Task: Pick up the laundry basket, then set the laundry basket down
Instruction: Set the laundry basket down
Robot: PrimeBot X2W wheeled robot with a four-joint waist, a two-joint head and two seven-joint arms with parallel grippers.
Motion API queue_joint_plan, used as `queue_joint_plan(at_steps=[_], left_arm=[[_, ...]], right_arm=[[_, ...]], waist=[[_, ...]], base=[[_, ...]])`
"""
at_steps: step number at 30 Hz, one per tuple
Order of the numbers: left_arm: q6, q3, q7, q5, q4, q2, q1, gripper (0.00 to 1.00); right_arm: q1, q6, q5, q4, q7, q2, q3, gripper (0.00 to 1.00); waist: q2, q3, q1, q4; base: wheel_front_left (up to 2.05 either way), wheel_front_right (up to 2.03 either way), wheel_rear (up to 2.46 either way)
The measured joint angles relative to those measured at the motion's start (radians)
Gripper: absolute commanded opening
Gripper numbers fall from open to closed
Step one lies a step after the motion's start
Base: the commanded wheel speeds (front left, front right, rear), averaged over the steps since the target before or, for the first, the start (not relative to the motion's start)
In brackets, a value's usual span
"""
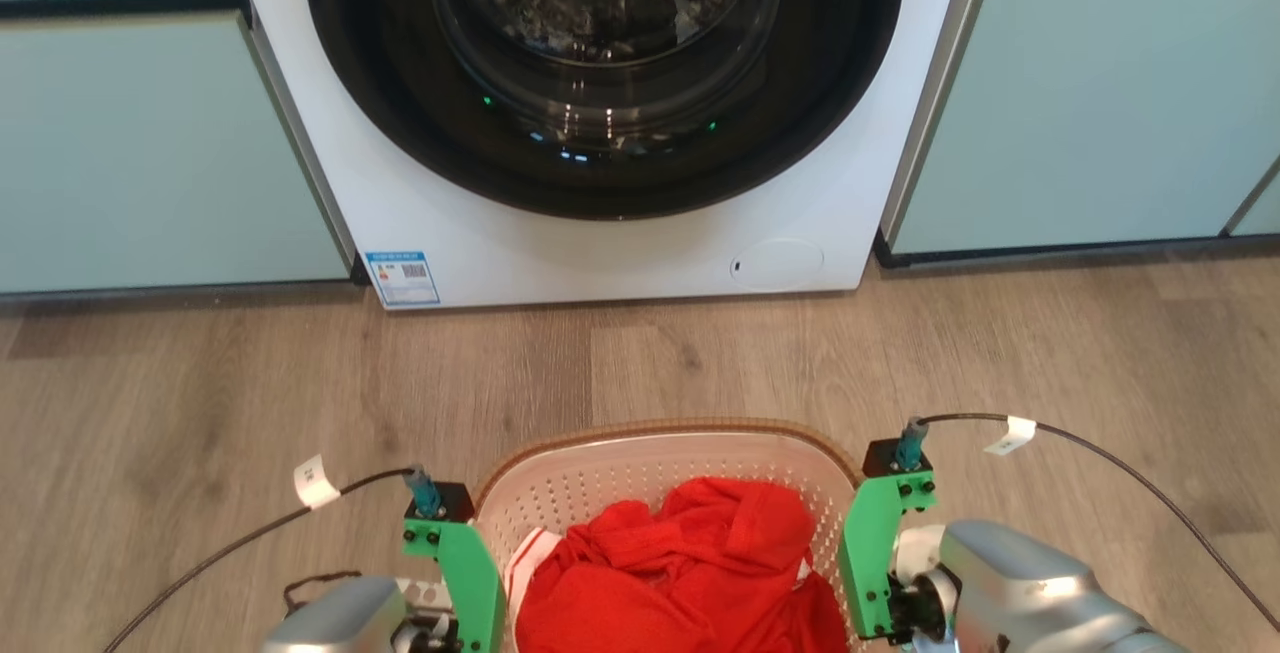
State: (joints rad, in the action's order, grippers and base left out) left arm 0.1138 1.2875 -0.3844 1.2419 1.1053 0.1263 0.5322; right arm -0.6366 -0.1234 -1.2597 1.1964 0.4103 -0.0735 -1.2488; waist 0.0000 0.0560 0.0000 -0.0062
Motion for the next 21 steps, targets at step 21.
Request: queue_joint_plan(at_steps=[21], left_arm=[[0.0, -0.007, 0.182, -0.013, 0.064, -0.031, 0.206, 0.0]], right_arm=[[-0.208, 0.0, 0.023, 0.051, -0.171, 0.001, 0.003, 0.0]], waist=[[0.0, -0.305, 0.0002, 0.016]], base=[[0.0, 0.0, 0.0]])
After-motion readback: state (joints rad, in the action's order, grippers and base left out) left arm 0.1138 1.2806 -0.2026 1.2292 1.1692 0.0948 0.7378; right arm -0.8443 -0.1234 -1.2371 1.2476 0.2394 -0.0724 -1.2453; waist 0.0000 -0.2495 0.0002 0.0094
